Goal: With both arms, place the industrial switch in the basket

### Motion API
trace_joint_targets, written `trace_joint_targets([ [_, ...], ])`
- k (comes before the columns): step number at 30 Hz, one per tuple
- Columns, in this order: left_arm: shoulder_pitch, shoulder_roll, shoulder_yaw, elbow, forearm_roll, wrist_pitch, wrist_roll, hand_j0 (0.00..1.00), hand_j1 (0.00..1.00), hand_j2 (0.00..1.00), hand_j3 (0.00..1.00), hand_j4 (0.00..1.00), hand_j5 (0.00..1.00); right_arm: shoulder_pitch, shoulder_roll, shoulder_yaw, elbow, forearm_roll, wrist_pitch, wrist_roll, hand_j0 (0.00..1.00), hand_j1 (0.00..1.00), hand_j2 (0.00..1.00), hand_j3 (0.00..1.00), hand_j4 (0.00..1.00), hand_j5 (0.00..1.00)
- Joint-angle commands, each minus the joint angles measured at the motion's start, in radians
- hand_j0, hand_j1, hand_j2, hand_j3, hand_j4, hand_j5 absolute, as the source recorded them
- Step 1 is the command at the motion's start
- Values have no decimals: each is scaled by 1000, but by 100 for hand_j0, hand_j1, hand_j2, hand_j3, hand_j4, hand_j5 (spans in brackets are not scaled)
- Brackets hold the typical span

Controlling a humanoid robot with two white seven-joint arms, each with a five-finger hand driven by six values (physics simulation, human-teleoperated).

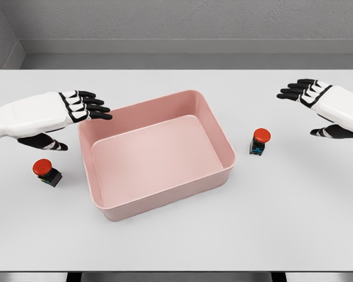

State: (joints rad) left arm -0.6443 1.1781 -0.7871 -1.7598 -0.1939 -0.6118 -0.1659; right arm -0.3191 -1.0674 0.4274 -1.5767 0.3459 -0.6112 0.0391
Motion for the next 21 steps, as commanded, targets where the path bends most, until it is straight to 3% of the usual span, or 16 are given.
trace_joint_targets([
  [1, 0, 2, 0, 0, 7, 1, 2, 100, 100, 100, 100, 100, 100, 0, 0, 1, 0, -5, 0, -1, 100, 100, 100, 100, 100, 100],
  [5, -18, 8, -40, 0, 11, 1, 0, 100, 100, 100, 100, 100, 100, -9, 4, 2, -5, -2, 0, 2, 100, 100, 100, 100, 100, 100],
  [10, -38, 112, -44, 25, 5, 1, 3, 100, 100, 100, 100, 100, 100, -21, 44, 53, -29, 27, 0, 48, 100, 100, 100, 100, 100, 100],
  [15, -46, 192, -43, 49, -30, 1, -1, 100, 100, 100, 100, 100, 100, -34, 46, 68, -36, 42, 0, 125, 100, 100, 100, 100, 100, 100],
  [21, -54, 193, -90, 51, -116, 1, -9, 100, 100, 100, 100, 100, 100, -71, 44, 82, -36, 50, 0, 154, 100, 100, 100, 100, 100, 100],
])
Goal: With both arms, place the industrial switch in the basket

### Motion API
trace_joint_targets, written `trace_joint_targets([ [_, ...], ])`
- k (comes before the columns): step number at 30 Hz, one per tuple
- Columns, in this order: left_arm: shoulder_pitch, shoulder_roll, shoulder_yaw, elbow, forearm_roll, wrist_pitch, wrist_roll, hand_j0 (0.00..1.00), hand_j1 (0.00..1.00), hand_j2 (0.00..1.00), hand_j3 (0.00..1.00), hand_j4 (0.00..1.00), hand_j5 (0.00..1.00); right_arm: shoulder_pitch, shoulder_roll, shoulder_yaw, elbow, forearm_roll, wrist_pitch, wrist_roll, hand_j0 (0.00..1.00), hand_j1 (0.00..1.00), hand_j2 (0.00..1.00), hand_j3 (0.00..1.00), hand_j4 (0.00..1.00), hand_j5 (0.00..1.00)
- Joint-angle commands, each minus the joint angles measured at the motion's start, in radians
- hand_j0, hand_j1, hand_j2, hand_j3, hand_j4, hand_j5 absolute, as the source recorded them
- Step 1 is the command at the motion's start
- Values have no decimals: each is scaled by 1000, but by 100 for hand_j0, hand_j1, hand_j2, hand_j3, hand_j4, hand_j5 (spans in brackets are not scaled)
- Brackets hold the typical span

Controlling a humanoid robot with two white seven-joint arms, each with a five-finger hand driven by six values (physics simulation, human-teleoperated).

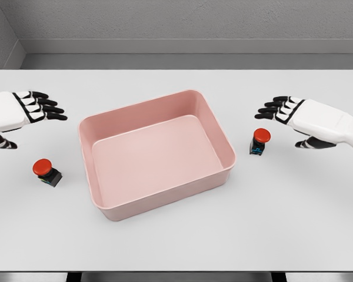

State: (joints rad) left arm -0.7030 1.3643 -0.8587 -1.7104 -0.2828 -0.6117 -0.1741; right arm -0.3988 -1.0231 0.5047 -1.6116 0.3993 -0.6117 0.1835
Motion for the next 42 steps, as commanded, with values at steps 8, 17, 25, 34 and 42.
trace_joint_targets([
  [8, -1, -19, -103, 3, -138, 1, 4, 100, 100, 100, 100, 100, 100, -38, 43, 58, 4, 39, 1, 11, 100, 100, 100, 100, 100, 100],
  [17, -4, -19, -169, 3, -188, 86, 2, 100, 100, 100, 100, 100, 100, -103, 92, 117, 21, 62, 1, 33, 100, 100, 100, 100, 100, 100],
  [25, -4, -20, -171, -1, -213, 75, 4, 99, 99, 99, 99, 99, 99, -109, 104, 143, 56, 92, 1, 34, 100, 100, 100, 100, 100, 100],
  [34, -9, -20, -197, -9, -217, 58, 5, 93, 93, 93, 93, 93, 93, -109, 101, 140, 99, 93, 1, 33, 100, 100, 100, 100, 100, 100],
  [42, -9, -22, -197, -9, -217, 20, 7, 93, 93, 93, 93, 93, 93, -109, 121, 146, 110, 108, 1, 34, 100, 100, 100, 100, 100, 100],
])
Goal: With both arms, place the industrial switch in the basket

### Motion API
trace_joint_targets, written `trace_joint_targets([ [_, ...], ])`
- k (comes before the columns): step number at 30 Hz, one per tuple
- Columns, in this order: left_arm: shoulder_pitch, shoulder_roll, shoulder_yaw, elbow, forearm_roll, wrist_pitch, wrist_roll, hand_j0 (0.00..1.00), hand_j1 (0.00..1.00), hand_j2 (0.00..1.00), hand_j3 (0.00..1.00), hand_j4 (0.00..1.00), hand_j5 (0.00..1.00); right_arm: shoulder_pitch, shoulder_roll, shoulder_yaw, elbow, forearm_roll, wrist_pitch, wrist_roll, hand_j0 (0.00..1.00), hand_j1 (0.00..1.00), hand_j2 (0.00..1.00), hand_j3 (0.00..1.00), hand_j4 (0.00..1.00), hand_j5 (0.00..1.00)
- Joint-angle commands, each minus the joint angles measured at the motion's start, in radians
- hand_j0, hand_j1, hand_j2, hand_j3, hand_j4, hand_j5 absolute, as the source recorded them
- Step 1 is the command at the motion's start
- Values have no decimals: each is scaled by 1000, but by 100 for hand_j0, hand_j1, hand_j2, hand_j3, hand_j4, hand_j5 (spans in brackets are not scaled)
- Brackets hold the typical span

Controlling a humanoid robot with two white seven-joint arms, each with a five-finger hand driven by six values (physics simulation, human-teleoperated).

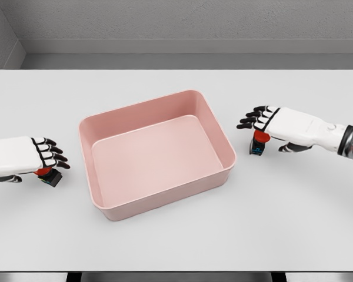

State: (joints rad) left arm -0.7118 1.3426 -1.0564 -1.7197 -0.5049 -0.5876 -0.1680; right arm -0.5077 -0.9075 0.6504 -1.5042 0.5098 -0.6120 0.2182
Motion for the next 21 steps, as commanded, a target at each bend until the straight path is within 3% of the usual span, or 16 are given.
trace_joint_targets([
  [1, -2, 1, 1, 0, 5, -5, 1, 93, 93, 93, 93, 93, 93, 0, 6, 0, 2, -2, 1, 0, 100, 100, 100, 100, 100, 100],
  [8, -2, -42, -1, 8, -41, 35, -1, 90, 90, 90, 90, 90, 90, 0, 25, 17, 25, 21, 1, 0, 100, 100, 100, 100, 100, 100],
  [21, -6, -40, -36, 34, -81, 34, 4, 89, 89, 89, 89, 89, 89, 0, 52, 17, 61, 42, 1, 0, 100, 100, 100, 100, 100, 100],
])
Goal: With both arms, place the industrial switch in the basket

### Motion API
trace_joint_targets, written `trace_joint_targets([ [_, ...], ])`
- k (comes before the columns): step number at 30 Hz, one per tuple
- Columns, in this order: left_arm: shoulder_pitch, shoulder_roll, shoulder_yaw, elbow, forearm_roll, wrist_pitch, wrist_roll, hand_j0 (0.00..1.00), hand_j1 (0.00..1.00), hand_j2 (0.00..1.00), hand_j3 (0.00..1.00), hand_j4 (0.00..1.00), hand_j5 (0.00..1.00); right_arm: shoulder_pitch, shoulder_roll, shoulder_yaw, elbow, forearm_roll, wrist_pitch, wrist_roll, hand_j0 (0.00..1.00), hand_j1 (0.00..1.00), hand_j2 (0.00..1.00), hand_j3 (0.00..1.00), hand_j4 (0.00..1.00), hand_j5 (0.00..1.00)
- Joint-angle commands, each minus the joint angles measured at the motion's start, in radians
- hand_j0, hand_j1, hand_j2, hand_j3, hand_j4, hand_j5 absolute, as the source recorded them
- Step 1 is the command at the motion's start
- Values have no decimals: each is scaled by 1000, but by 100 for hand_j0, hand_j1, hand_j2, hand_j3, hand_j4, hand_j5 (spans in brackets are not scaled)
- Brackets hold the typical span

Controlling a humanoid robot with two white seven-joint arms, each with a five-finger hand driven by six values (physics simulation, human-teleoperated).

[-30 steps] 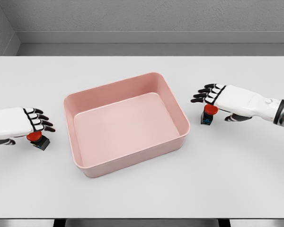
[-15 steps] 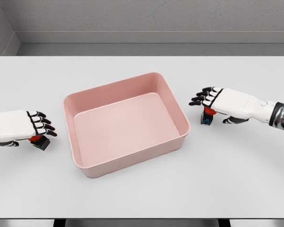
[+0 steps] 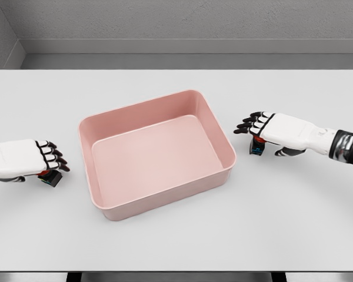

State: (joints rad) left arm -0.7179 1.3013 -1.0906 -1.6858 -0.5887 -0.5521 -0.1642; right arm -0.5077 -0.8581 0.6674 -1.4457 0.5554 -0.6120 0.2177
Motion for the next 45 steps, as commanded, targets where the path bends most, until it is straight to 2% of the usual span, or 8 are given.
trace_joint_targets([
  [1, 0, 6, 0, 0, 4, -2, 2, 89, 89, 89, 89, 89, 89, 0, 8, -2, 2, -3, 1, -1, 100, 100, 100, 100, 100, 100],
  [5, -2, 10, 0, 0, 4, -6, 2, 83, 83, 83, 83, 83, 83, 0, 13, -2, 1, 9, 1, -3, 93, 93, 93, 93, 93, 93],
  [16, -14, 19, 1, -12, 12, -58, 6, 83, 83, 83, 83, 83, 83, 2, 14, -6, 4, 21, 1, -4, 77, 77, 77, 77, 77, 77],
  [19, -20, 22, 6, -9, 12, -59, 6, 83, 83, 83, 83, 83, 83, 2, 14, -6, 4, 23, 1, -6, 76, 76, 76, 76, 76, 76],
  [22, -21, 30, 6, -8, 12, -57, 6, 83, 83, 83, 83, 83, 83, 2, 14, -6, 4, 23, 1, -6, 70, 70, 70, 70, 70, 70],
  [24, -21, 30, 6, -8, 12, -59, 6, 79, 79, 79, 79, 79, 79, 2, 16, -6, 4, 23, 1, -4, 68, 68, 68, 68, 68, 68],
  [34, -23, 41, 1, -9, 12, -59, 6, 74, 74, 74, 74, 74, 74, 2, 16, -6, 4, 31, 1, -4, 56, 56, 56, 56, 56, 56],
  [45, -23, 30, 0, -11, 12, -59, 5, 72, 72, 72, 72, 72, 72, -2, 11, -38, -4, 28, 1, -3, 53, 53, 53, 53, 53, 53],
])
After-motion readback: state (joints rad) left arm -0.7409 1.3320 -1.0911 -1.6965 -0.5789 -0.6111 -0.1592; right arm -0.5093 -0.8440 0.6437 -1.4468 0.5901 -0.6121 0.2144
